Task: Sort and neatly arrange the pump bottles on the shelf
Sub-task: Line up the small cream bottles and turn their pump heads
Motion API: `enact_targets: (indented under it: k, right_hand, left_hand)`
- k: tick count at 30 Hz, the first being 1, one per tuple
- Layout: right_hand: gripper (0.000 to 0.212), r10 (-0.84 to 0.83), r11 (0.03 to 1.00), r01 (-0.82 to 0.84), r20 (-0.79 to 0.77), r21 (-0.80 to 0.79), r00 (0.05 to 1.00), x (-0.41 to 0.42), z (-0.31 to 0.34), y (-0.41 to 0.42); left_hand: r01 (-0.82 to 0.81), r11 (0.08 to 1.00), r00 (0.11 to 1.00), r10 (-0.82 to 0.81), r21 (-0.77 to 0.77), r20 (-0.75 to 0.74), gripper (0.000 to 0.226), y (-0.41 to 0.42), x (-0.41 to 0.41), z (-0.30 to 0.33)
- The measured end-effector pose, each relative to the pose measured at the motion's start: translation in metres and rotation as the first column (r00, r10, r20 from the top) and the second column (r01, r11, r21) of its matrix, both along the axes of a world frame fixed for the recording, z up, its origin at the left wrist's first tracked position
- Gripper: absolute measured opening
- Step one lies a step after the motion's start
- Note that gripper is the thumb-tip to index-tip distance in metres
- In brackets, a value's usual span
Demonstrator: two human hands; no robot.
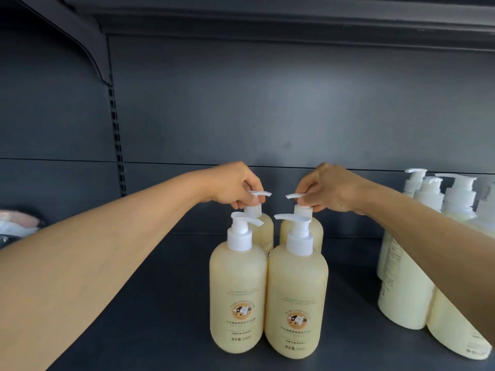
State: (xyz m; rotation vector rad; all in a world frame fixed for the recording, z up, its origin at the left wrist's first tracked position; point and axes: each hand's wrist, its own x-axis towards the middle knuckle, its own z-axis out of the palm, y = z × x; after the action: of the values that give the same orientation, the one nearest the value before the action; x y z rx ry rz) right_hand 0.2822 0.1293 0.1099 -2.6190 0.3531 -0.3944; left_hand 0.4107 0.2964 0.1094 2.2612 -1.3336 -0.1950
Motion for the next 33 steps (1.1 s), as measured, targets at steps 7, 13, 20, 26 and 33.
enact_targets:
  k: [7,13,20,26,33]
  right_hand:
    - [0.006,0.056,0.998,-0.055,-0.046,0.014,0.997,-0.006,0.005,0.021]
    - [0.005,0.072,0.997,-0.071,-0.074,0.009,0.995,-0.010,0.008,0.033]
    - [0.004,0.080,0.997,-0.078,-0.103,0.027,0.991,-0.010,0.011,0.034]
    - [0.005,0.072,0.995,-0.067,-0.067,0.074,0.995,-0.010,0.006,0.034]
    - [0.005,0.053,0.996,-0.053,-0.011,0.072,0.999,-0.009,0.001,0.034]
  left_hand:
    - [0.084,0.996,0.995,-0.082,0.031,-0.061,0.021,0.023,-0.006,0.004]
    - [0.105,0.994,0.992,-0.101,0.044,-0.074,0.021,0.031,-0.010,0.004]
    - [0.105,0.994,0.988,-0.101,0.031,-0.118,0.021,0.033,-0.014,0.005]
    - [0.094,0.996,0.987,-0.093,-0.001,-0.134,0.019,0.034,-0.014,0.002]
    - [0.058,0.998,0.988,-0.059,-0.012,-0.145,0.024,0.034,-0.018,-0.001]
